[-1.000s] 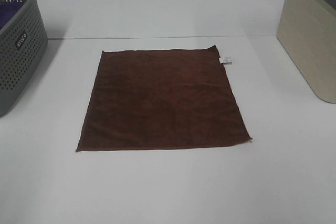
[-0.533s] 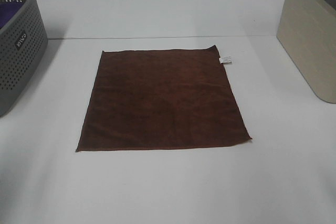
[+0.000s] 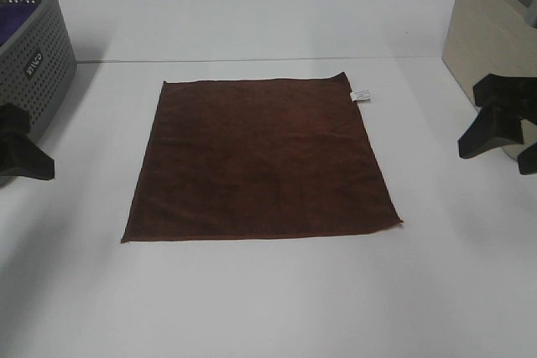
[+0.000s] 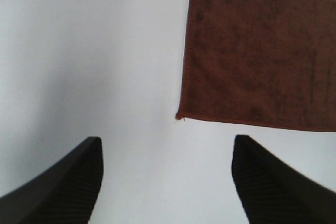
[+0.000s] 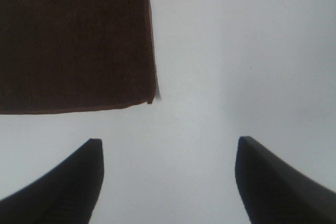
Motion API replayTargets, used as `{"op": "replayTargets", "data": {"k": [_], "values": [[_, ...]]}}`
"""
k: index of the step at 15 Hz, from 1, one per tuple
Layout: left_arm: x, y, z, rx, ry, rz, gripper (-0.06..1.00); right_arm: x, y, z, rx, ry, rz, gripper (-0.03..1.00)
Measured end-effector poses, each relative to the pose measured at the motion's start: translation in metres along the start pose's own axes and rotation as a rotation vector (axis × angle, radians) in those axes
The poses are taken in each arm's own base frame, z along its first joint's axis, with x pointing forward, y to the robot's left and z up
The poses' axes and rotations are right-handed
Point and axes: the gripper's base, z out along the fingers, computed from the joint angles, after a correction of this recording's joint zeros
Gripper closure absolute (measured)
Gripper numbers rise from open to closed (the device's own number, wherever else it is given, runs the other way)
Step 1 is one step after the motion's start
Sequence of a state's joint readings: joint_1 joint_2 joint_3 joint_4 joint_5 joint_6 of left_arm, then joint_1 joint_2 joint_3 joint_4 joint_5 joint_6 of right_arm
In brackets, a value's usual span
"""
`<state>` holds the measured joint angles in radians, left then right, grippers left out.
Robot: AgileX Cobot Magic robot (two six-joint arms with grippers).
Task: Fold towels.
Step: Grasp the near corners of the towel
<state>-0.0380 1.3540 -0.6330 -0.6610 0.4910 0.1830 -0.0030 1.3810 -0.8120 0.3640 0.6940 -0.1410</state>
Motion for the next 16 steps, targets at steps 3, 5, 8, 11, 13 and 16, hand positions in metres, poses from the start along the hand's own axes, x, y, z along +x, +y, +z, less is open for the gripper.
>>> {"op": "replayTargets", "data": {"k": [3, 5, 8, 11, 13, 16], "values": [[-0.019, 0.002, 0.035, -0.023, 0.077, -0.018, 0.2, -0.031, 0.0, 0.029, -0.046, 0.101, -0.018, 0.29], [-0.03, 0.004, 0.061, -0.036, 0.136, -0.021, 0.18, -0.045, 0.0, 0.051, -0.095, 0.179, -0.027, 0.29], [-0.04, 0.005, 0.088, -0.02, 0.225, -0.015, 0.18, -0.06, -0.023, 0.076, -0.209, 0.255, 0.055, 0.3], [-0.038, 0.01, 0.108, -0.004, 0.277, 0.007, 0.18, -0.06, -0.052, 0.092, -0.364, 0.288, 0.125, 0.29], [-0.035, 0.01, 0.118, 0.03, 0.291, 0.009, 0.18, -0.057, -0.057, 0.1, -0.393, 0.319, 0.1, 0.25], [-0.035, 0.007, 0.126, 0.113, 0.272, 0.023, 0.18, -0.057, -0.057, 0.103, -0.405, 0.315, 0.066, 0.24]]}}
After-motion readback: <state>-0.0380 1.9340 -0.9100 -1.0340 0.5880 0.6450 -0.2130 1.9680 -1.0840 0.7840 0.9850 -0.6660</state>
